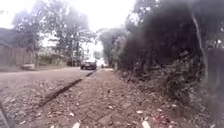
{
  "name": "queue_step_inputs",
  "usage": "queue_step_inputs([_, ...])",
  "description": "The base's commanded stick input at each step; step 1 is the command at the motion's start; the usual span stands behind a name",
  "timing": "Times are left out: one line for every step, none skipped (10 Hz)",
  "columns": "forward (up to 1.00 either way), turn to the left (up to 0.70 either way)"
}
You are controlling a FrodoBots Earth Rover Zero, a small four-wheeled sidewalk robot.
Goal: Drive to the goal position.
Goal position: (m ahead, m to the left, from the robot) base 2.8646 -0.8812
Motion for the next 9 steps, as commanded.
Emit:
queue_step_inputs([0.50, 0.00])
queue_step_inputs([0.50, 0.00])
queue_step_inputs([0.28, 0.13])
queue_step_inputs([0.05, 0.06])
queue_step_inputs([-0.17, 0.07])
queue_step_inputs([-0.38, 0.03])
queue_step_inputs([-0.50, 0.00])
queue_step_inputs([-0.50, 0.00])
queue_step_inputs([-0.50, 0.00])
